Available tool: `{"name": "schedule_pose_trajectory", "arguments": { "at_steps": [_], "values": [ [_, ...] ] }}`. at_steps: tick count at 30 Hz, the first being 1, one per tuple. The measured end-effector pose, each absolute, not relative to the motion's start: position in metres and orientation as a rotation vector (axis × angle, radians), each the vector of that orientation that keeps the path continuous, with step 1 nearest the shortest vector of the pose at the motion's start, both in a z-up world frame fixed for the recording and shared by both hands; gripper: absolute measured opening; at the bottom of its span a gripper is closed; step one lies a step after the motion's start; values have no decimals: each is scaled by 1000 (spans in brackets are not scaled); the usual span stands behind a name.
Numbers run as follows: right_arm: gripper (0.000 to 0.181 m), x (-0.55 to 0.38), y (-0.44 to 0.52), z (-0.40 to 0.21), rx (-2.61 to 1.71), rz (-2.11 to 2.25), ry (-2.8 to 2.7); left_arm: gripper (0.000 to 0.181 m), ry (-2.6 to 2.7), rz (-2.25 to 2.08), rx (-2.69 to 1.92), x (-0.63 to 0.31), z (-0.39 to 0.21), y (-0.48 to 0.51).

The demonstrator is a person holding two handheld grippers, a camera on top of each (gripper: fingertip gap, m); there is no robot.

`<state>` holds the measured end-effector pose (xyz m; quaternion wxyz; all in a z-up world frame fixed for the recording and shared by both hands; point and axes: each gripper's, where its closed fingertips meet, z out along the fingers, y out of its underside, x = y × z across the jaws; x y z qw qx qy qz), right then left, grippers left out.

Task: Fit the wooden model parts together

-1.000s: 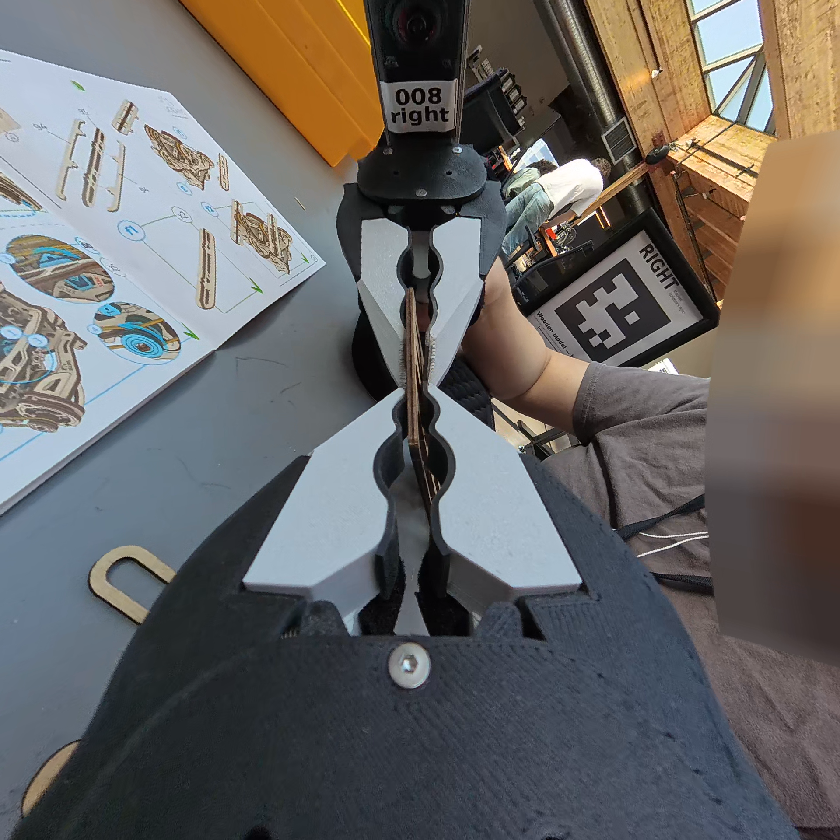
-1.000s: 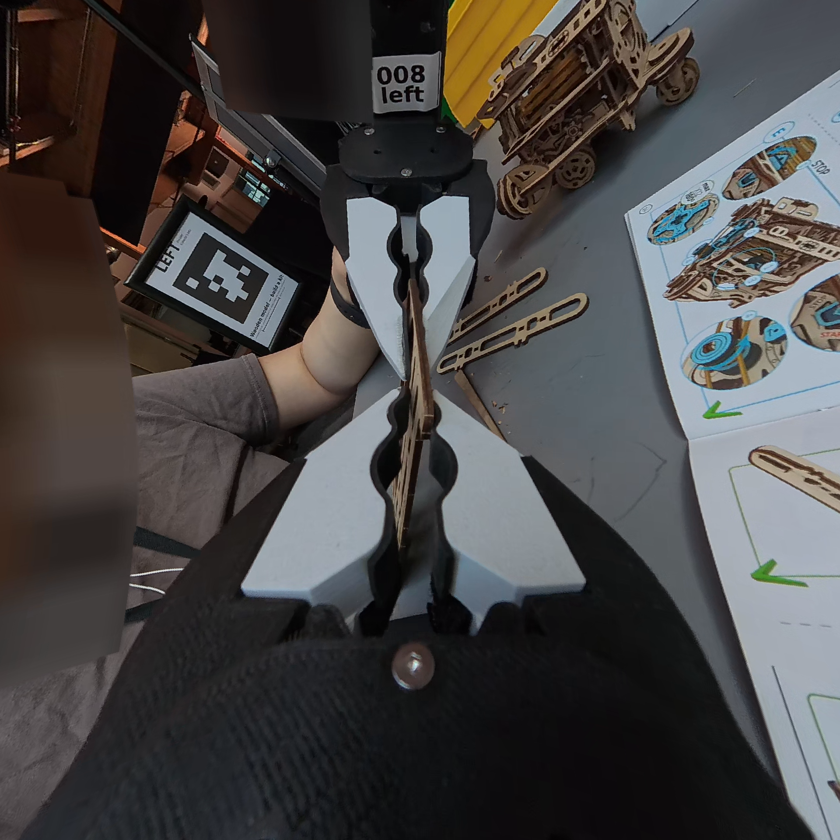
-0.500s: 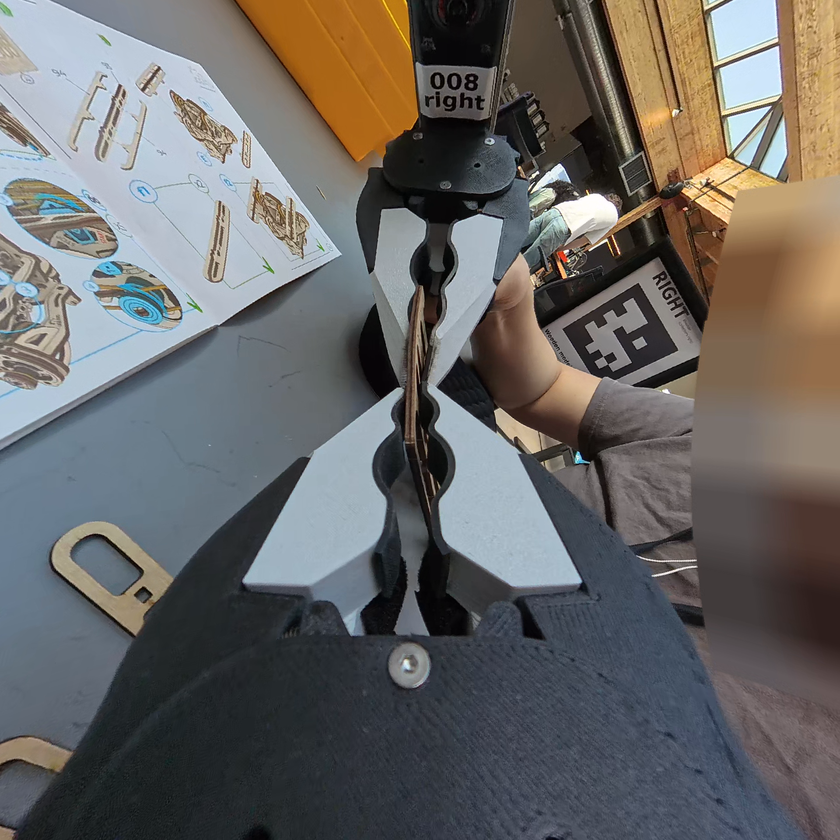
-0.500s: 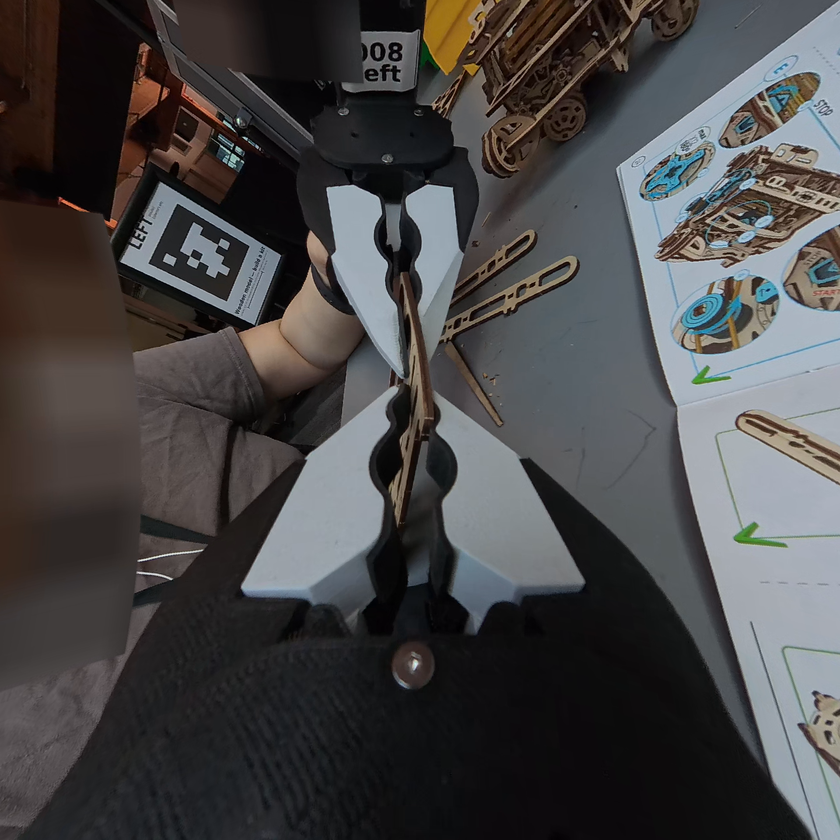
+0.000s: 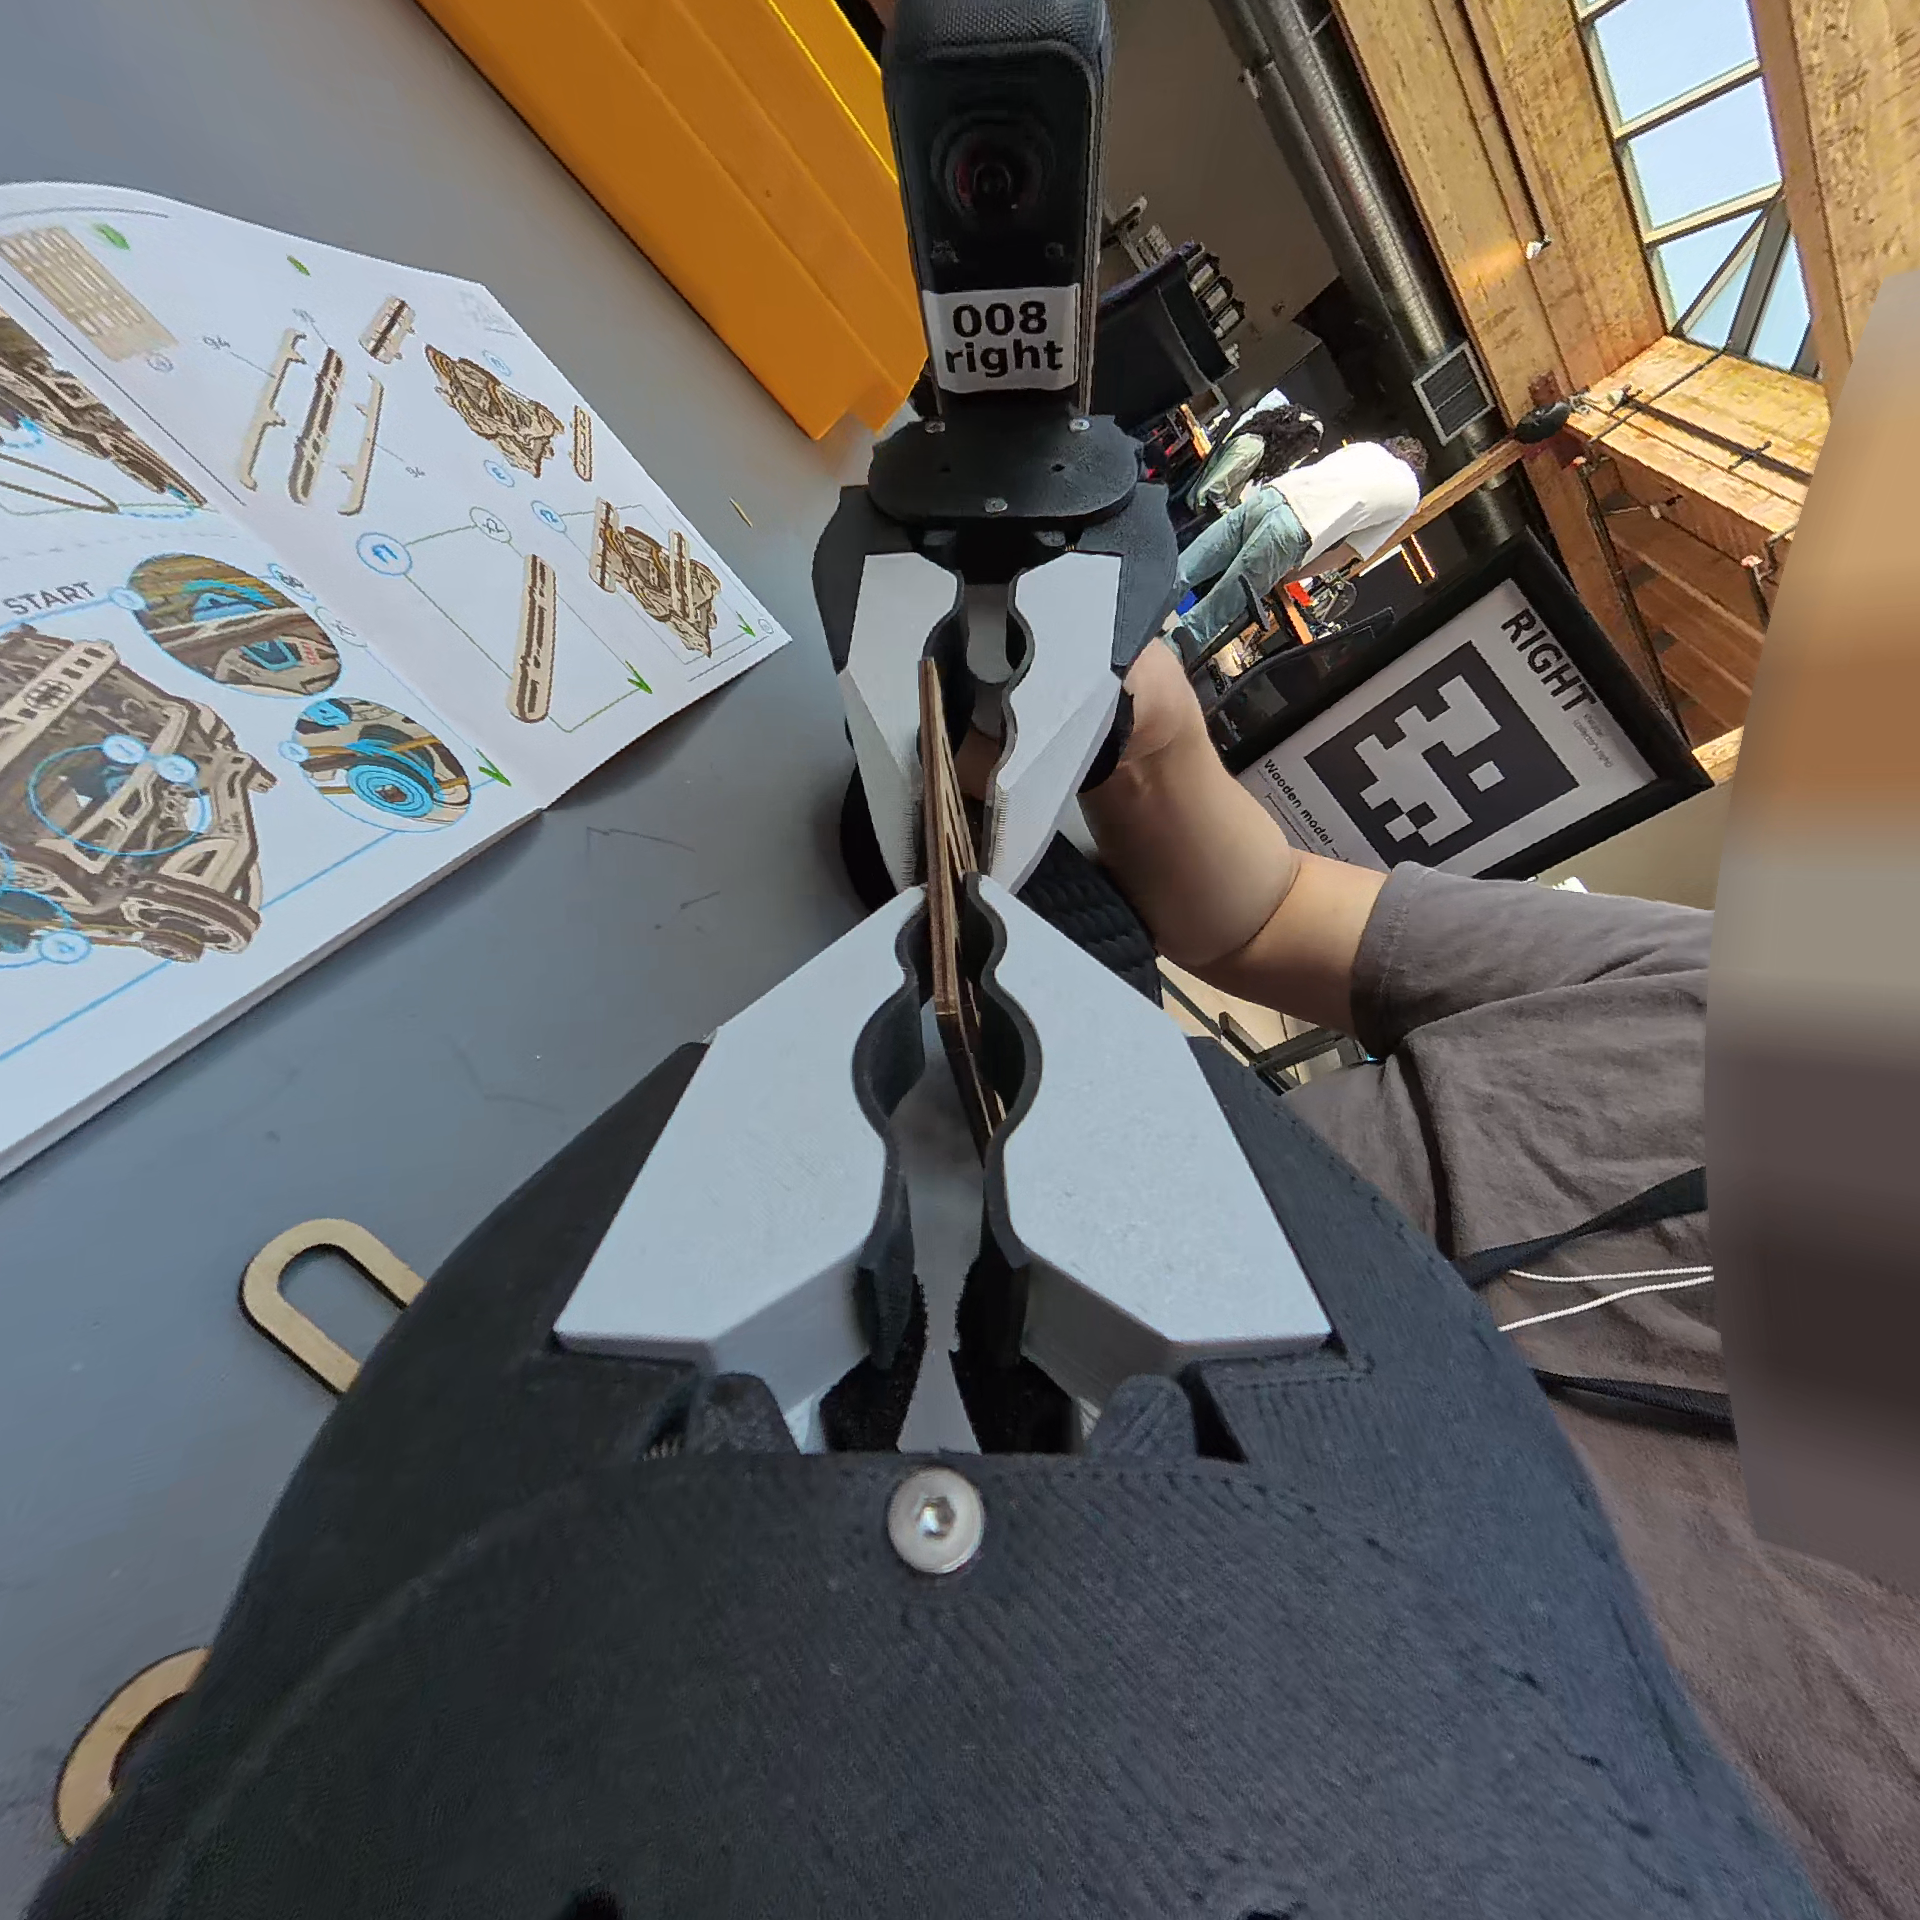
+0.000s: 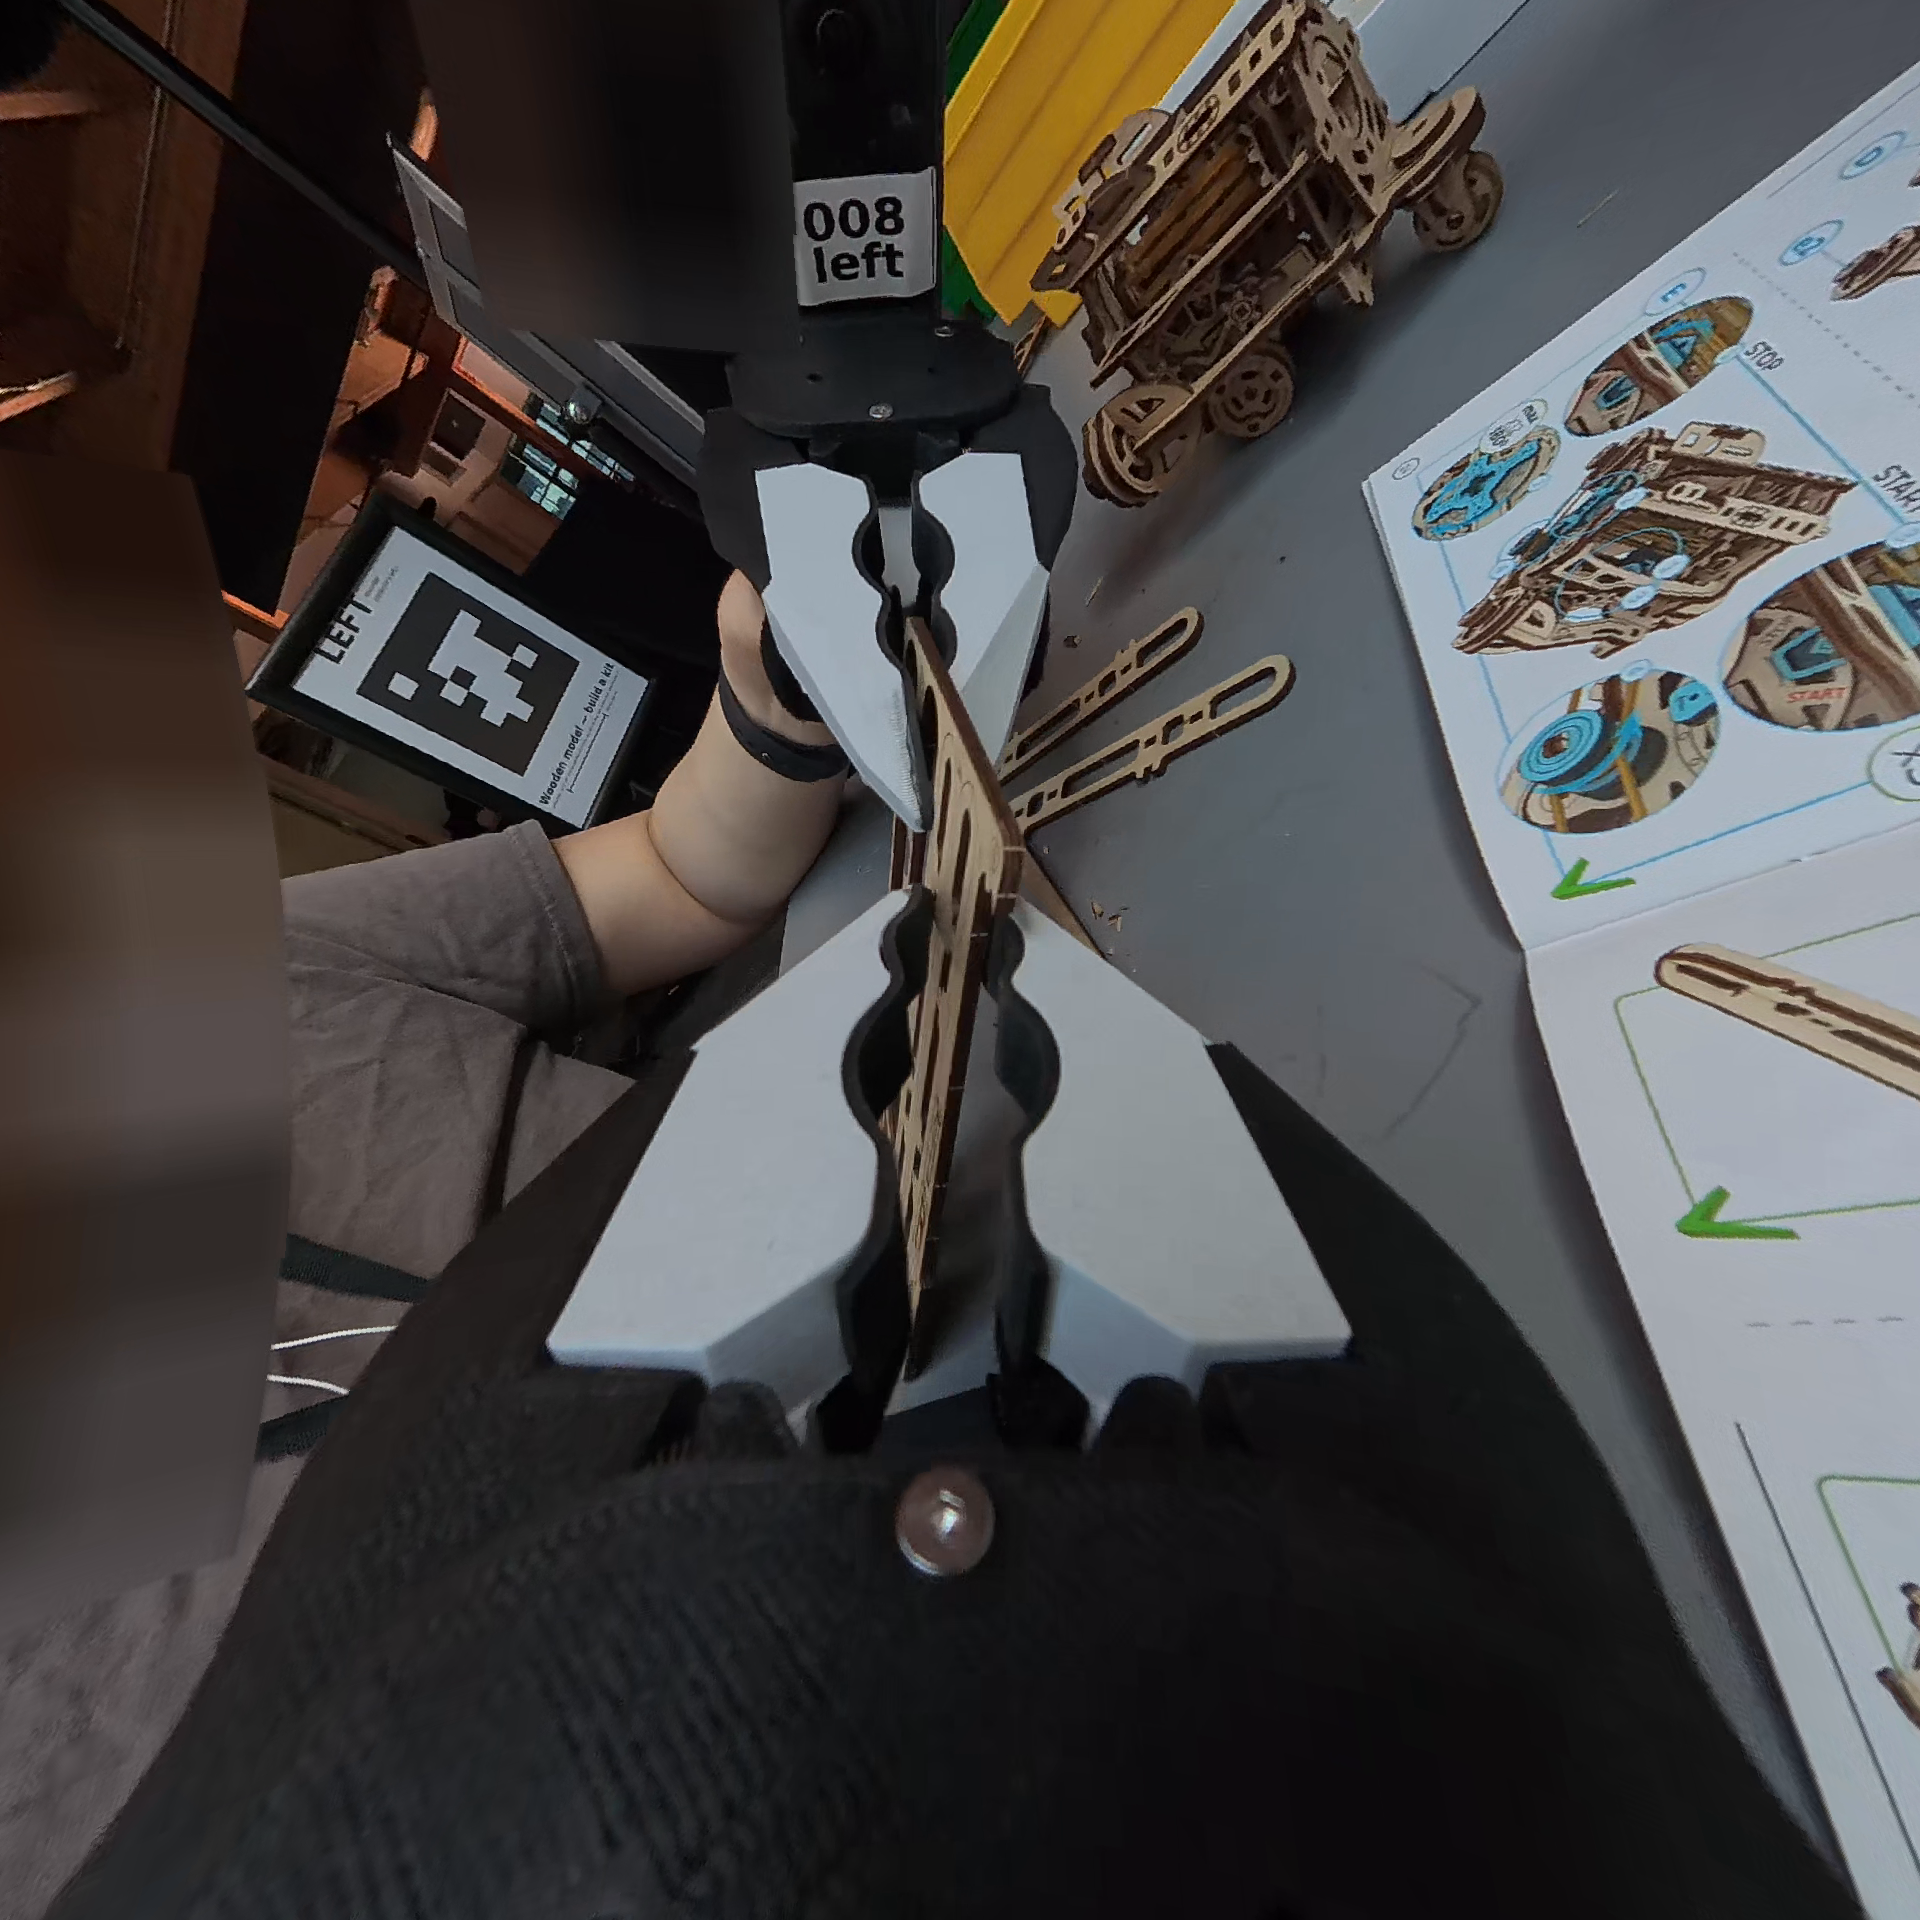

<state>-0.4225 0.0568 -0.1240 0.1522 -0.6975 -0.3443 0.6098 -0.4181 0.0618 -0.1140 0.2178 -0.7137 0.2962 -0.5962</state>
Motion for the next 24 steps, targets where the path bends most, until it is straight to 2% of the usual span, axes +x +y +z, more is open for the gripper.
{"name": "schedule_pose_trajectory", "arguments": {
  "at_steps": [18, 21, 24],
  "values": [
    [0, -427, 49, -121, -1972, 1880, -978, 0, 841, -1657, -1959, -417, -111, 59],
    [0, -426, 49, -123, -1971, 1867, -988, 6, 837, -1690, -1956, -415, -114, 58],
    [0, -427, 50, -126, -1971, 1858, -994, 0, 855, -1700, -1982, -412, -122, 55]
  ]
}}
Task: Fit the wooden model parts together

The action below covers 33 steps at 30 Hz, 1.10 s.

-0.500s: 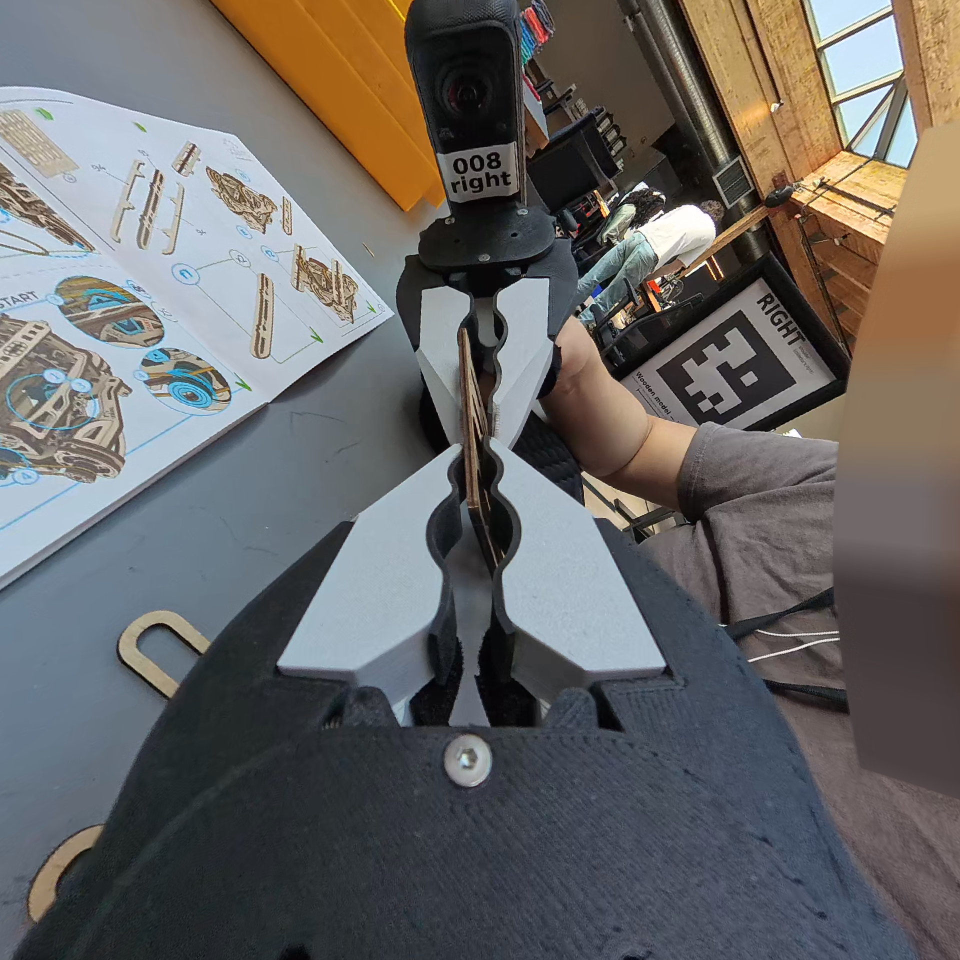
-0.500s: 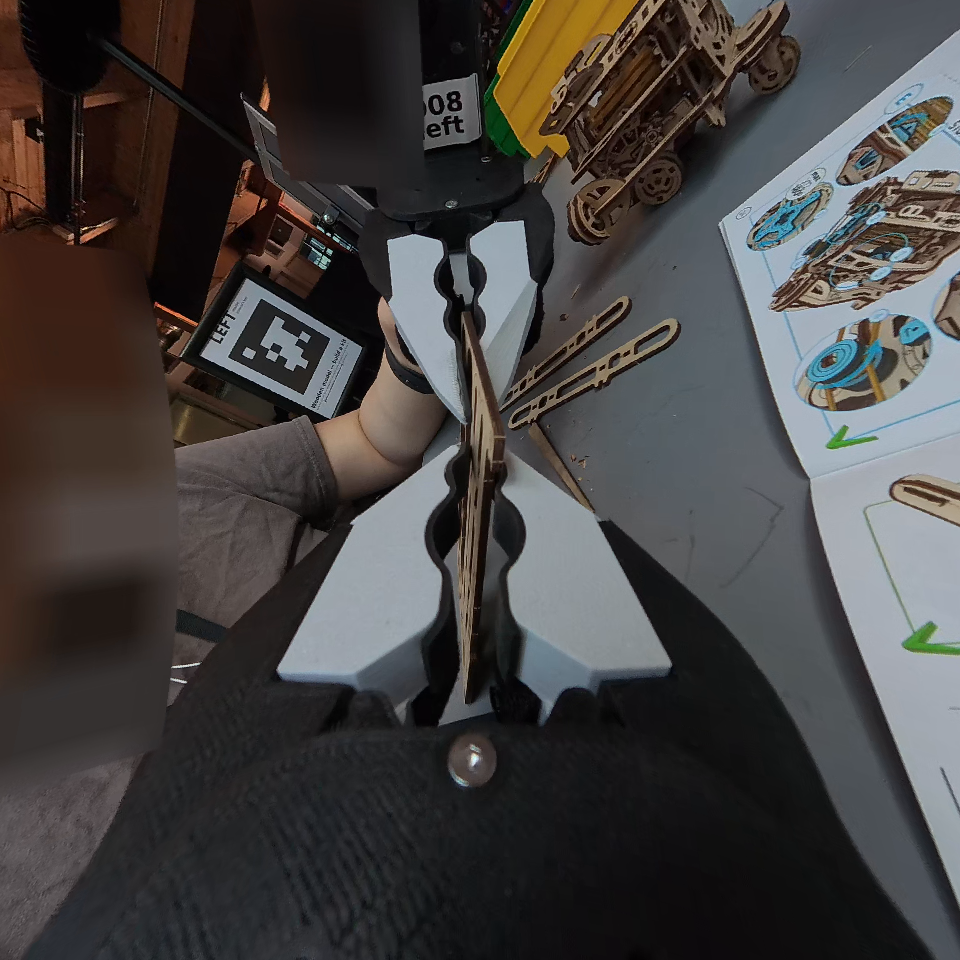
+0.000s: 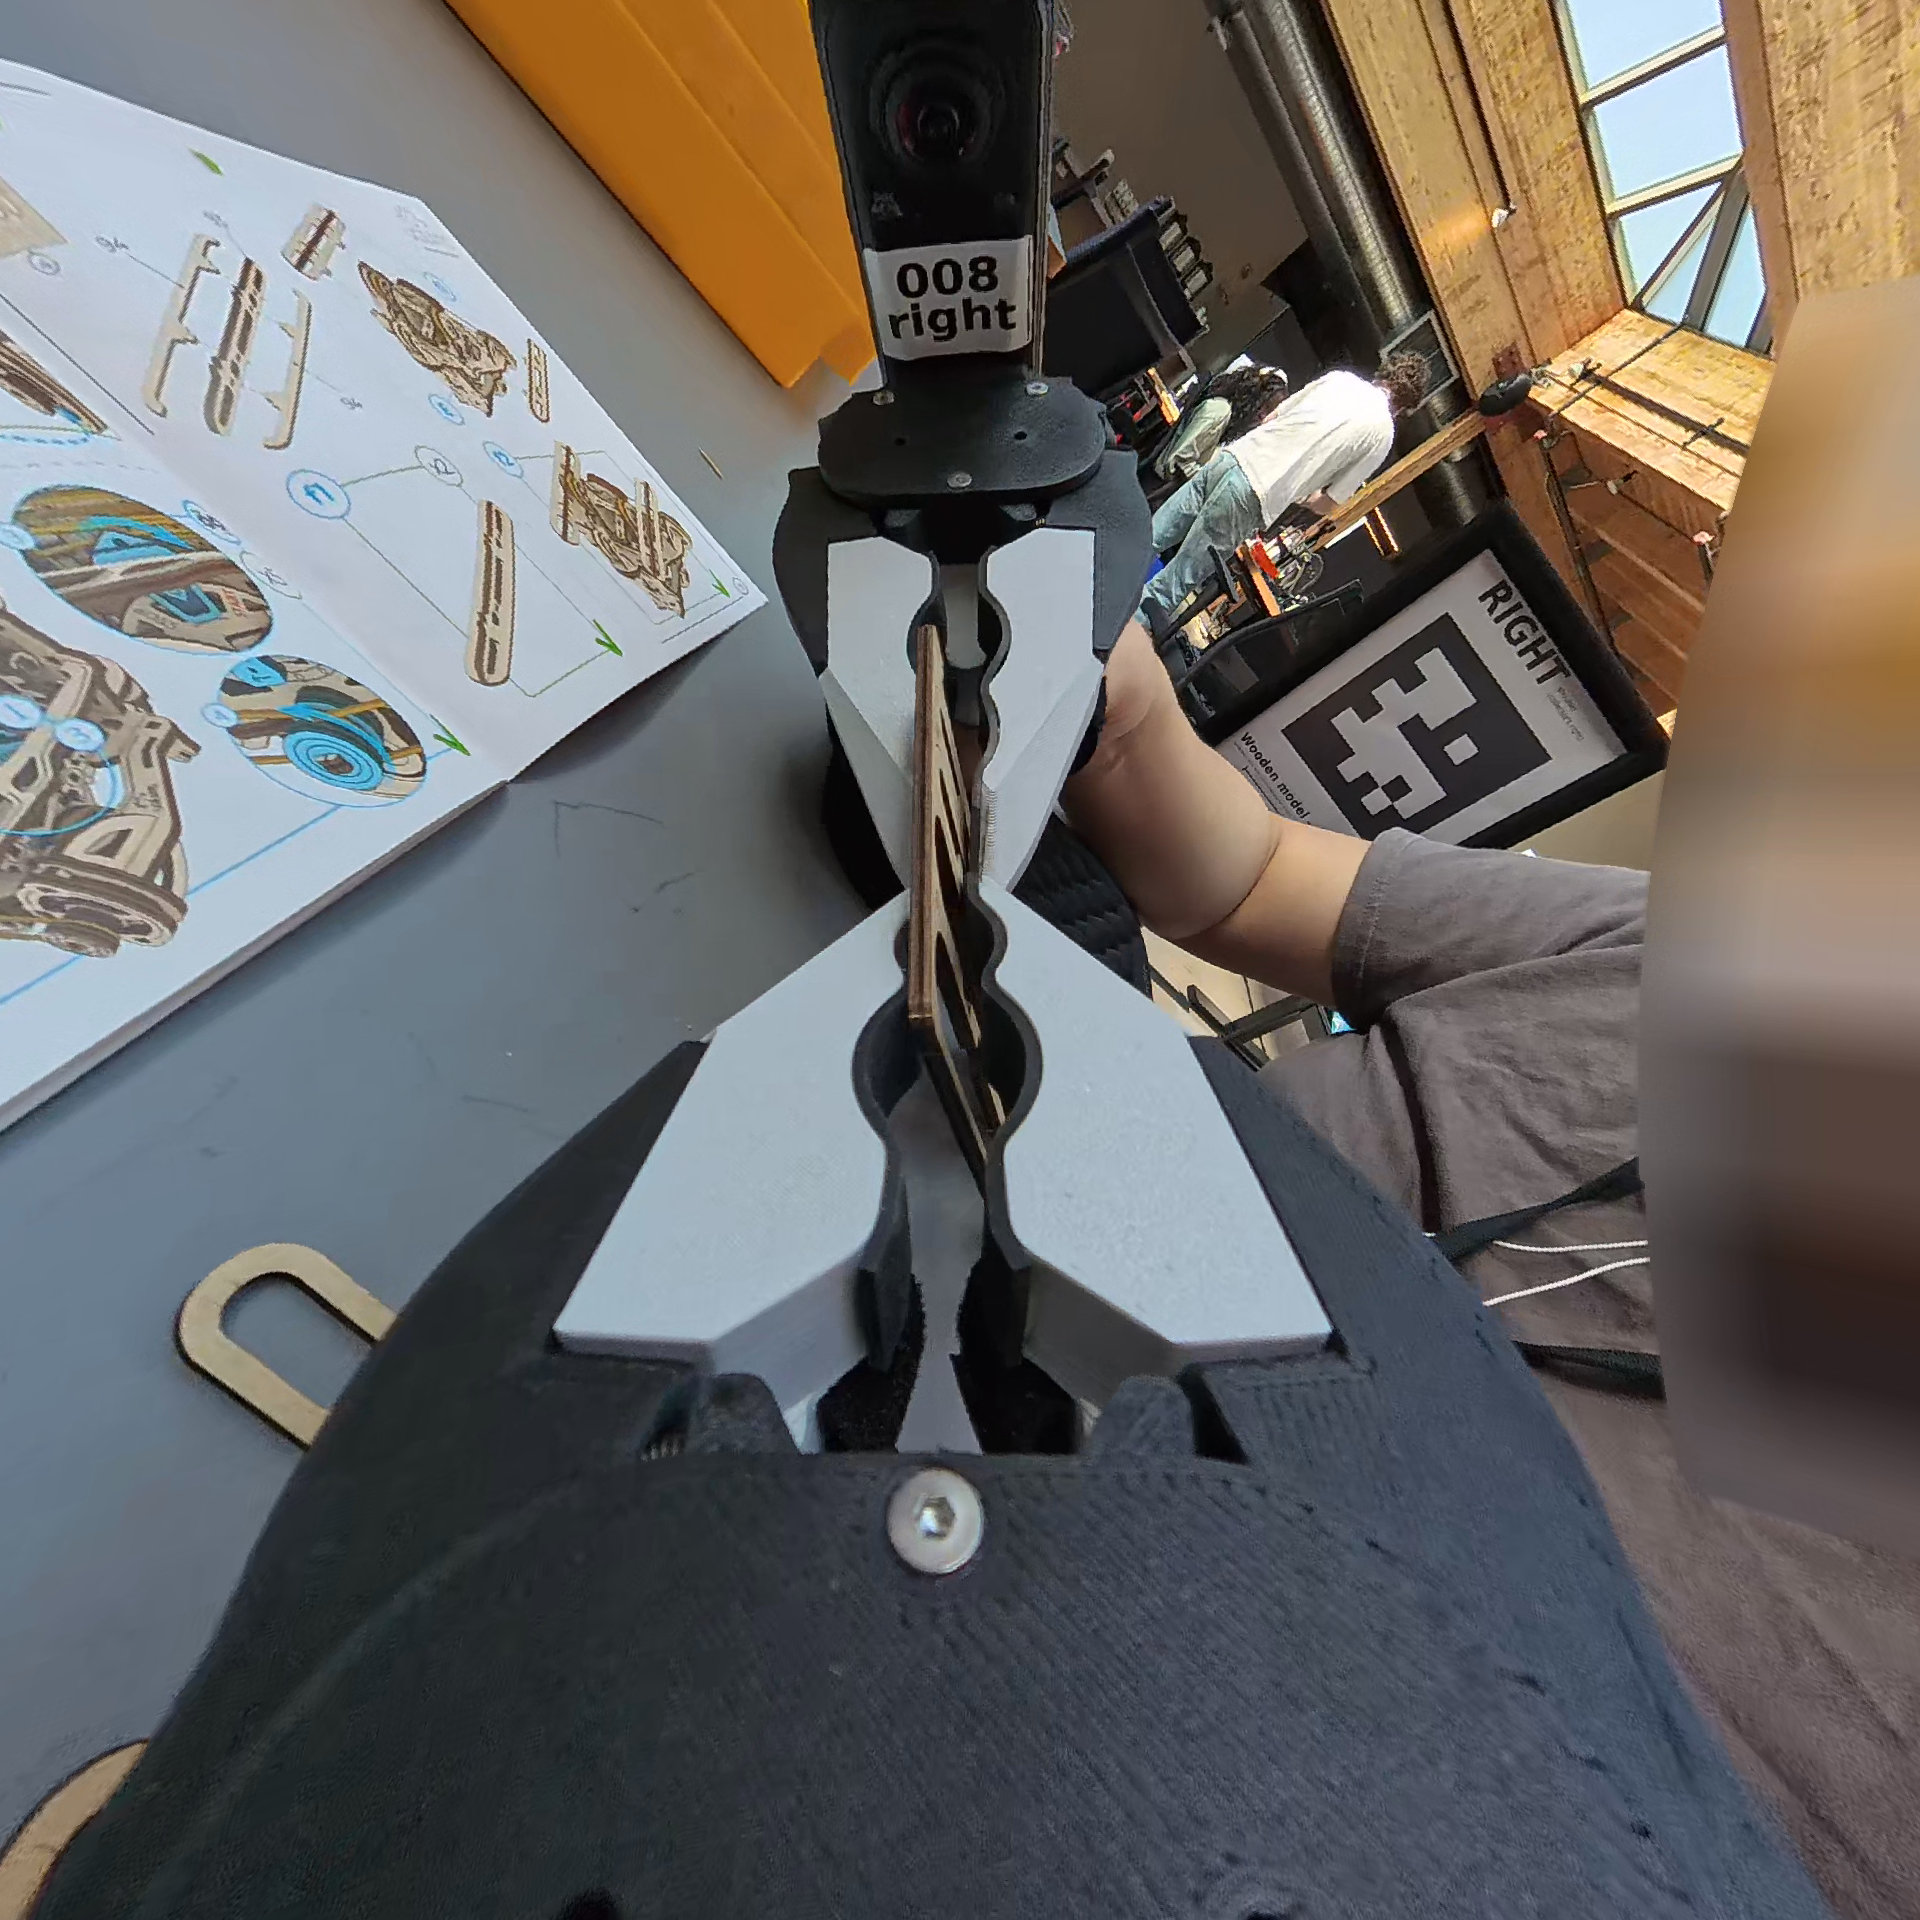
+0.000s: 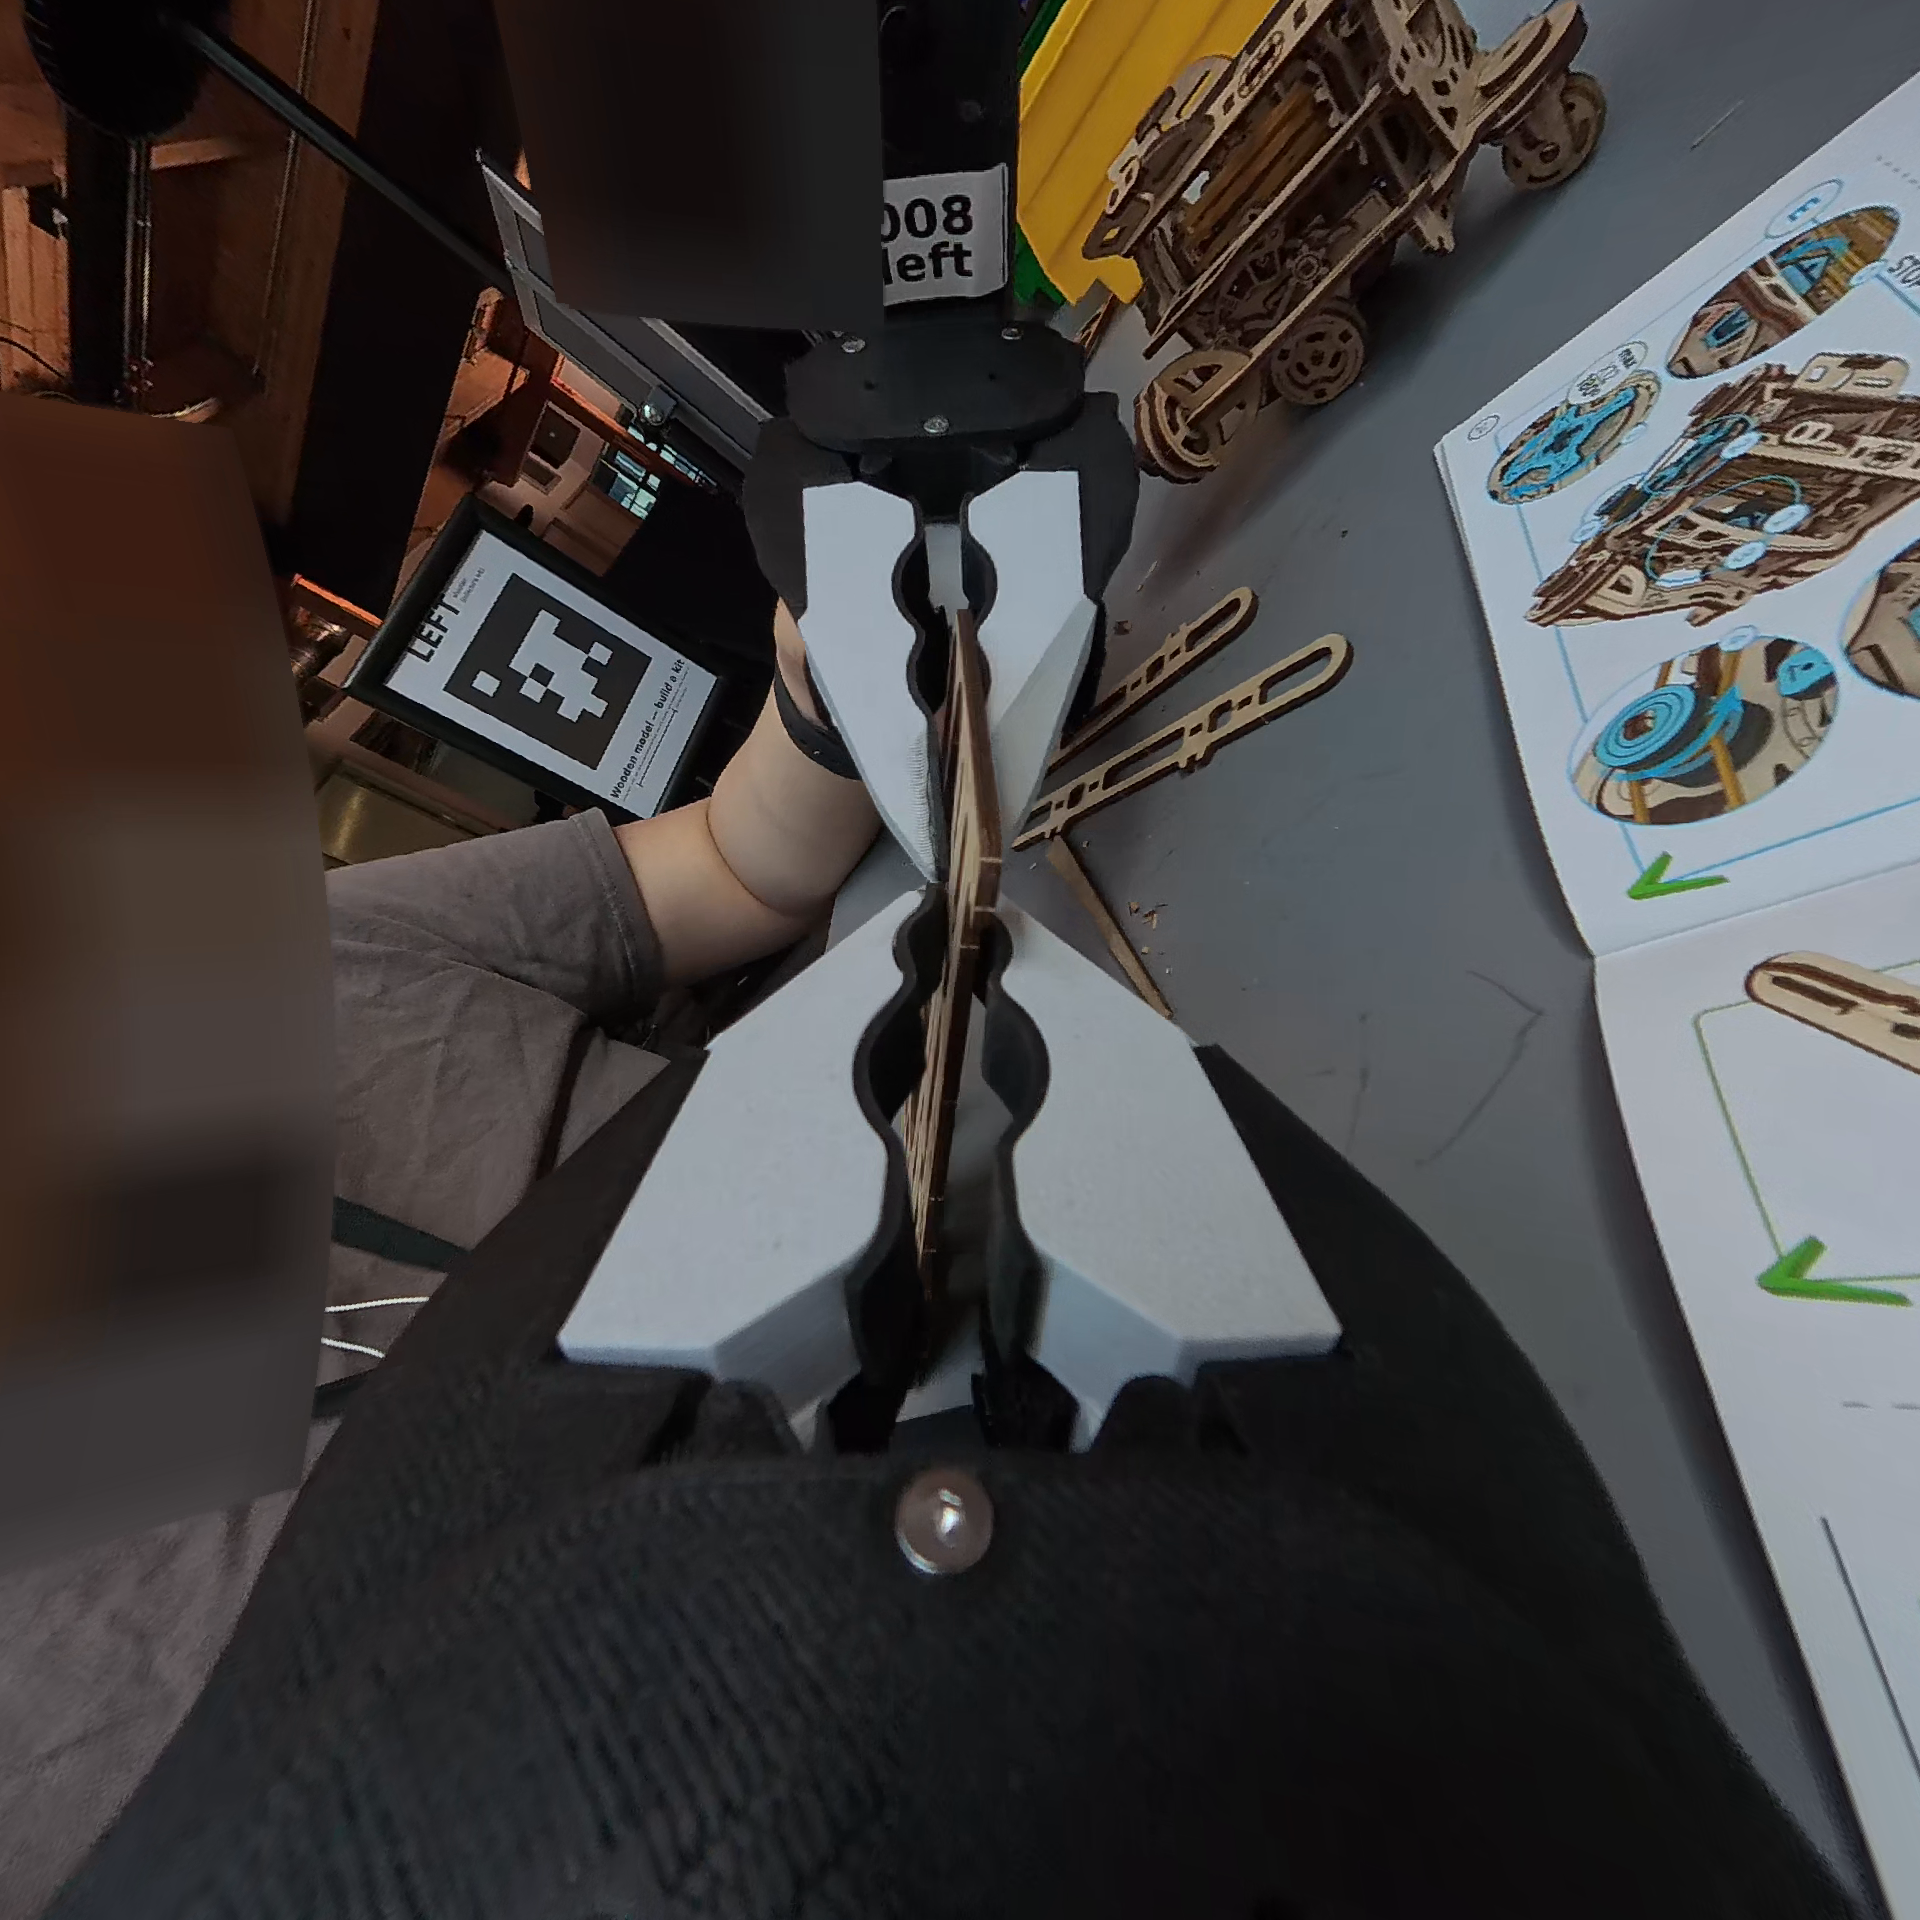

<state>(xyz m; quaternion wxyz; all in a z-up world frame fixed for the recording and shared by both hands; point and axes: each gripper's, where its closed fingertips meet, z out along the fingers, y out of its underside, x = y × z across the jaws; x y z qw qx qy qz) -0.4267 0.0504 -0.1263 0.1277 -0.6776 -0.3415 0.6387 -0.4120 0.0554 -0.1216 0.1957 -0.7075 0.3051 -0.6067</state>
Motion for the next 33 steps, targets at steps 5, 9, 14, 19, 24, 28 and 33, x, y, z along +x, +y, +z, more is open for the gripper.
{"name": "schedule_pose_trajectory", "arguments": {
  "at_steps": [5, 9, 14, 19, 24, 28, 33],
  "values": [
    [0, -427, 50, -126, -1968, 1896, -983, 0, 846, -1725, -1991, -413, -122, 55],
    [0, -426, 52, -126, -1969, 1904, -969, 0, 830, -1749, -1996, -413, -122, 56],
    [0, -426, 52, -126, -1967, 1910, -966, 0, 818, -1757, -2003, -413, -122, 56],
    [0, -426, 52, -128, -1978, 1908, -964, 0, 815, -1763, -2009, -413, -123, 56],
    [0, -424, 51, -126, -1958, 1900, -969, 0, 846, -1798, -2029, -414, -124, 49],
    [1, -419, 44, -120, -1898, 1796, -1003, 0, 897, -1816, -2005, -409, -120, 37],
    [1, -421, 26, -109, -1821, 1742, -998, 0, 1031, -1787, -1937, -411, -109, 18]
  ]
}}
